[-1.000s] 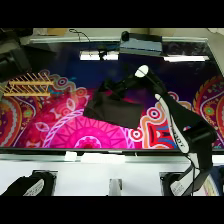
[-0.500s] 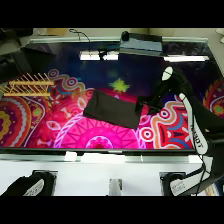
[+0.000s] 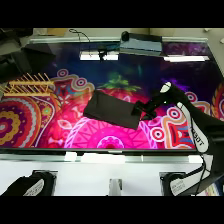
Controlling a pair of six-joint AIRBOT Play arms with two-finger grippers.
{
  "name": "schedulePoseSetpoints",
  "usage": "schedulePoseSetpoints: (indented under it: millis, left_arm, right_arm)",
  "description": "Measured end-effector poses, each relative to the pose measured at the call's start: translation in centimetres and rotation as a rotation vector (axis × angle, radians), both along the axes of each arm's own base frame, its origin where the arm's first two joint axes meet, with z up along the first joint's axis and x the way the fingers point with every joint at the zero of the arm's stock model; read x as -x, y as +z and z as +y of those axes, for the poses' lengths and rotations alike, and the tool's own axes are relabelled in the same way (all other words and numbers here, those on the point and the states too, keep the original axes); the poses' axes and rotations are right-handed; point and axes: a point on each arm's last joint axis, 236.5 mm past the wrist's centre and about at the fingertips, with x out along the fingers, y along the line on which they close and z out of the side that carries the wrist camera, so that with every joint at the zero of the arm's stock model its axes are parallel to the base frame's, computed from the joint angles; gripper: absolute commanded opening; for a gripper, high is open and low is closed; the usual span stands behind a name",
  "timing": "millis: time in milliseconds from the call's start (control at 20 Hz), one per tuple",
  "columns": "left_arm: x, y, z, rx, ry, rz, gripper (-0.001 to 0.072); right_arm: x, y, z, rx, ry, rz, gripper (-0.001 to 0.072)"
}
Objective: Fold the shirts.
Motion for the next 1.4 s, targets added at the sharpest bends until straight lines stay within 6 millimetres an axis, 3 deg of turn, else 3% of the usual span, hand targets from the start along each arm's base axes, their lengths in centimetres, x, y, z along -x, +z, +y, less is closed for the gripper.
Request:
schedulePoseSetpoints:
  millis: [50, 250, 400, 500, 600, 750, 900, 1150, 1300, 1400]
  left_arm:
    - [0.0, 0.0, 0.0, 0.005, 0.001, 0.006, 0.0039]
    - [0.0, 0.0, 0.0, 0.012, 0.004, 0.015, 0.0039]
    - [-0.1, -0.1, 0.0, 0.015, 0.005, 0.019, 0.0039]
    - [0.0, 0.0, 0.0, 0.016, 0.005, 0.02, 0.0039]
    - [-0.1, -0.1, 0.0, 0.016, 0.005, 0.02, 0.0039]
    - [0.0, -0.1, 0.0, 0.016, 0.005, 0.021, 0.0039]
    - [0.2, -0.3, -0.2, 0.01, -0.009, 0.03, 0.0039]
    - [1.0, -1.0, -0.6, -0.002, -0.042, 0.061, 0.004]
    - [1.2, -1.1, -0.7, -0.003, -0.05, 0.072, 0.0039]
    - [1.3, -1.2, -0.8, -0.003, -0.052, 0.075, 0.0039]
  right_arm:
    - [-0.1, -0.5, 0.1, -0.001, -0.008, 0.001, 0.0044]
    - [-2.1, -0.7, -0.4, 0.007, 0.002, -0.077, 0.0034]
    - [-6.6, 2.1, -3.2, 0.014, -0.029, -0.21, 0.0034]
    - [-9.9, 5.1, -6.7, 0.013, -0.104, -0.296, 0.0032]
    - [-12.5, 7.9, -11.8, 0.034, -0.198, -0.366, 0.0032]
    - [-13.0, 11.0, -19.9, 0.056, -0.338, -0.398, 0.0033]
    - [-10.5, 12.6, -28.5, 0.098, -0.48, -0.386, 0.0033]
    - [-2.9, 14.1, -40.6, 0.206, -0.696, -0.329, 0.0033]
    - [2.2, 13.7, -44.1, 0.244, -0.772, -0.238, 0.0033]
    - [5.2, 12.5, -44.7, 0.259, -0.795, -0.149, 0.0033]
